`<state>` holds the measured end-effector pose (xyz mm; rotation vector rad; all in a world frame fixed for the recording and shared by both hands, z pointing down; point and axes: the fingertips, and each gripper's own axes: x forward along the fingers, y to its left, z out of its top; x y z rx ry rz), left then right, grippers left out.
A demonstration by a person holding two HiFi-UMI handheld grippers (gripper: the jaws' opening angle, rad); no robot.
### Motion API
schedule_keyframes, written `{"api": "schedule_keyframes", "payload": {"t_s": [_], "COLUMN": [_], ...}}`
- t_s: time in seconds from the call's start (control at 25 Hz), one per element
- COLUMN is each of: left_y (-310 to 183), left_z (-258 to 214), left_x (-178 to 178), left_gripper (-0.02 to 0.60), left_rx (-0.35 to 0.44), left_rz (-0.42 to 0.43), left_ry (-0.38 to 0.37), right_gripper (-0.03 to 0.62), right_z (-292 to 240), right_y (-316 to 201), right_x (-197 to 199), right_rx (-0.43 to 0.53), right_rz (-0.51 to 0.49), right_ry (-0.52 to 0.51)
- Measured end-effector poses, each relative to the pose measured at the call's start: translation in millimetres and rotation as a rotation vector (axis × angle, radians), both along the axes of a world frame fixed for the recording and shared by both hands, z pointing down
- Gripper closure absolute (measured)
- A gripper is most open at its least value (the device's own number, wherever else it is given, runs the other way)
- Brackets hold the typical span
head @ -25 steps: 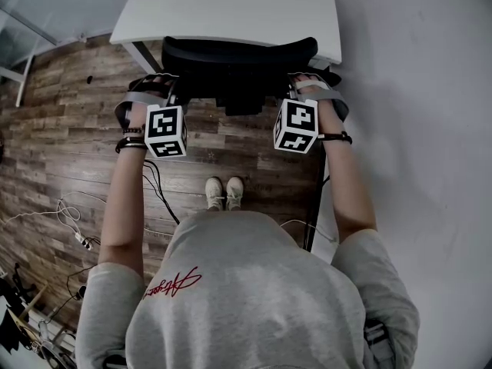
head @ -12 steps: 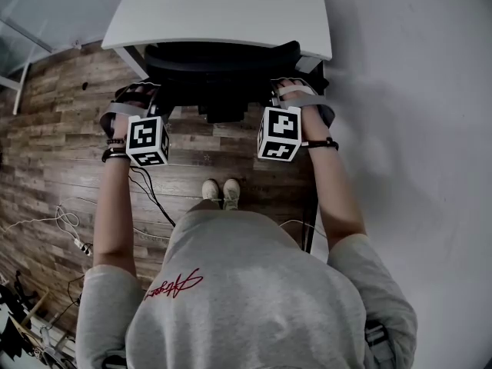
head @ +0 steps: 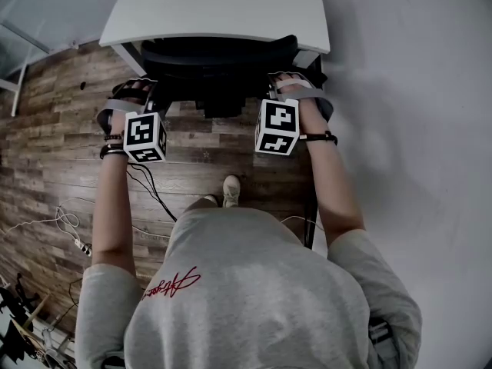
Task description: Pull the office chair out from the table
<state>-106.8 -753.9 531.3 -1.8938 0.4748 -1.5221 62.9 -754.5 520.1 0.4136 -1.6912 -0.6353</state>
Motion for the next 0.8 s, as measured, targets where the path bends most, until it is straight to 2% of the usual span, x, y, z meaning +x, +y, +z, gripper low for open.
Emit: {"api": "schedule_keyframes", "payload": {"t_s": [0.8], "left_y": [31.2], "left_z": [-0.2], "left_x": [-14.7], "left_gripper": [0.514], "left_rx": [0.022], "left_rz": [0.038], "left_ry": [-0.008], "right_gripper": [0.491], "right_z": [5.8], "right_y": [38.5], "right_x": [-11.0], "right_rx": [-0.055], "right_rz": [0.07], "right_ry": [0.012]}}
